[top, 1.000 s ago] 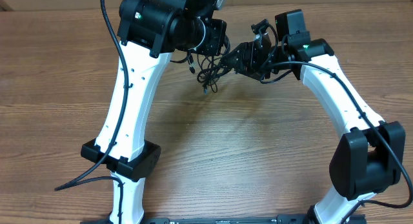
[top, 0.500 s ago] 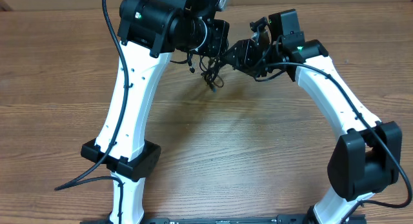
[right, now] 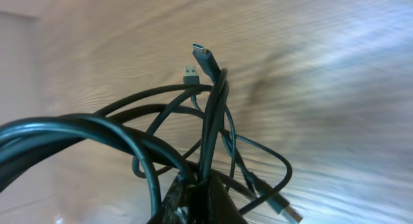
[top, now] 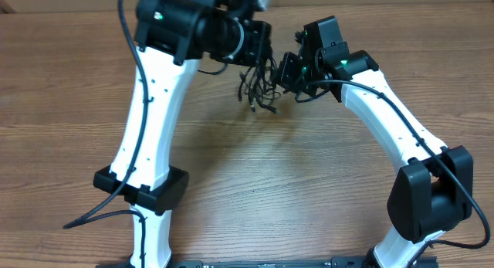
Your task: Untangle cables
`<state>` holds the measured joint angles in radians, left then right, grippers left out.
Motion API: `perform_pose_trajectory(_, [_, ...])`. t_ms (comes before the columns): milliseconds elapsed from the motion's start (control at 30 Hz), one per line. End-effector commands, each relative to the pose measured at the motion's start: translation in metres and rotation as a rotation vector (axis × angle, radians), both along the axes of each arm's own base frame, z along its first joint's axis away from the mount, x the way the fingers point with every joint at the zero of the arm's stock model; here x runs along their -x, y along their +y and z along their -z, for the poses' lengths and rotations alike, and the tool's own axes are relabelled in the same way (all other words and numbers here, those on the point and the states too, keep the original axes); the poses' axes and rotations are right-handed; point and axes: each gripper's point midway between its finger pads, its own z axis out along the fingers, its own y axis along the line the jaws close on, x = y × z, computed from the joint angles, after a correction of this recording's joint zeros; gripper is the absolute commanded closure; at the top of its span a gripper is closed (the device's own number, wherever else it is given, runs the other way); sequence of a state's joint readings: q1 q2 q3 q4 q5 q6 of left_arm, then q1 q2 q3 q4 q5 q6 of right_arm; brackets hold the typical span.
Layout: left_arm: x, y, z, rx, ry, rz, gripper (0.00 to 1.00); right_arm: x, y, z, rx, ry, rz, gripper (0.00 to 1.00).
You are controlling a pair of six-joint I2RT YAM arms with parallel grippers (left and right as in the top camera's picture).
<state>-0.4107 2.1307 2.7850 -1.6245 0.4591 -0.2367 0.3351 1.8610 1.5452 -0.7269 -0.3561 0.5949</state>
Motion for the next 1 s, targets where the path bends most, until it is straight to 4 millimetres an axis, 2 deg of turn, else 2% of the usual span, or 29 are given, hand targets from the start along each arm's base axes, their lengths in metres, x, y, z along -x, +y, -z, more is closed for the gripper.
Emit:
perform_pose_trajectory(0, [-0.025, 0.044, 0.008, -0.044, 0.008, -0.128, 0.96, -0.011, -0.041, 0.009, 0.176, -0.009, 0.142, 0.96])
perform_pose_trajectory(100, [-0.038, 0.085, 0.015, -0.104, 0.031, -0.255, 0.96, -0.008, -0.06, 0.015, 0.215, 0.03, 0.194, 0.96])
perform_pose_trajectory(133, [-0.04, 0.092, 0.016, -0.11, 0.036, -0.274, 0.96, -0.008, -0.061, 0.015, 0.208, 0.035, 0.196, 0.96])
perform_pose_trajectory(200, [-0.043, 0.108, 0.018, -0.112, 0.048, -0.311, 0.96, -0.009, -0.057, 0.011, 0.148, 0.042, 0.177, 0.96])
perform_pose_trajectory(300, [-0.045, 0.116, 0.018, -0.111, 0.049, -0.328, 0.96, -0.011, -0.04, 0.002, 0.05, 0.031, 0.12, 0.96])
perform_pose_trajectory(400, [-0.046, 0.116, 0.017, -0.109, 0.049, -0.329, 0.96, -0.01, -0.025, -0.007, -0.026, 0.011, 0.048, 0.94])
perform_pose_trajectory(467, [-0.045, 0.115, 0.017, -0.111, 0.047, -0.324, 0.96, -0.009, -0.014, -0.014, -0.074, -0.008, -0.009, 0.81])
perform_pose_trajectory(533, [-0.045, 0.115, 0.017, -0.11, 0.048, -0.323, 0.96, -0.009, -0.008, -0.019, -0.111, -0.016, -0.032, 0.76])
perform_pose_trajectory(633, [-0.042, 0.106, 0.016, -0.081, 0.057, -0.296, 0.96, -0.007, 0.0, -0.026, -0.163, -0.025, -0.067, 0.62])
perform_pose_trajectory(700, [-0.04, 0.098, 0.013, -0.064, 0.05, -0.258, 0.96, -0.005, 0.007, -0.032, -0.206, -0.029, -0.097, 0.43])
perform_pose_trajectory(733, [-0.04, 0.096, 0.013, -0.062, 0.047, -0.251, 0.96, -0.005, 0.009, -0.034, -0.219, -0.032, -0.107, 0.39])
perform_pose_trajectory(967, [-0.038, 0.087, 0.012, -0.046, 0.059, -0.258, 0.96, 0.004, 0.026, -0.036, -0.235, -0.025, -0.151, 0.38])
